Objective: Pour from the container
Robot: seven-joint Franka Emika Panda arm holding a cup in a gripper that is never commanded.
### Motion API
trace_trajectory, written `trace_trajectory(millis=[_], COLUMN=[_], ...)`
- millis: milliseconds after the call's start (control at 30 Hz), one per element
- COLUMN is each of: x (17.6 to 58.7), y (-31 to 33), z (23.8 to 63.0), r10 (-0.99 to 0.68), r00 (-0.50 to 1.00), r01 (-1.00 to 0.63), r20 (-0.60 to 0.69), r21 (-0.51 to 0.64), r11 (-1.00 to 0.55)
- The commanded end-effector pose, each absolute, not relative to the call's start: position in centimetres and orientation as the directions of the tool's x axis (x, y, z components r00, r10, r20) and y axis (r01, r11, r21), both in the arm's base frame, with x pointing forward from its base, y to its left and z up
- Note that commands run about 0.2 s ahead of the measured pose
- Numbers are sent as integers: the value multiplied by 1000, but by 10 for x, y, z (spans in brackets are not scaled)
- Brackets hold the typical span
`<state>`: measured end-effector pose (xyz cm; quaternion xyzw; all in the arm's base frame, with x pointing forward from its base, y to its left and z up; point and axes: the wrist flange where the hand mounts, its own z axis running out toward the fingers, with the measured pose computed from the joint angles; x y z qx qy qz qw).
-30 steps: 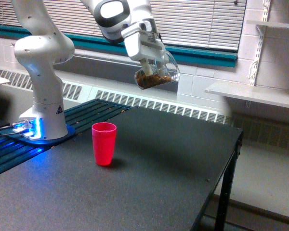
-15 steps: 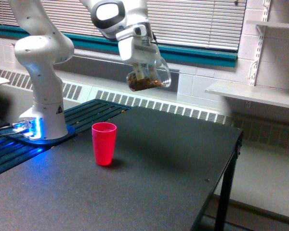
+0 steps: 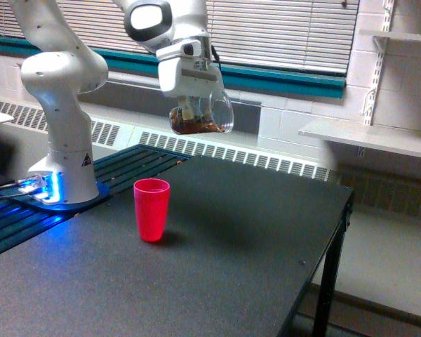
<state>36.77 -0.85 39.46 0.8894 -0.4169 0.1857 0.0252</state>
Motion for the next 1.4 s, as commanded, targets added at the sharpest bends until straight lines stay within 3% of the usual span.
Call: trace_trajectory(millis=[33,1400], x=[360,301], y=[-8,-27], z=[394,370], r10=[-713,-809], r00=[609,531], r01=[-736,-830], r20=[346,253], r21=[-87,-36], r11=[-671,-556])
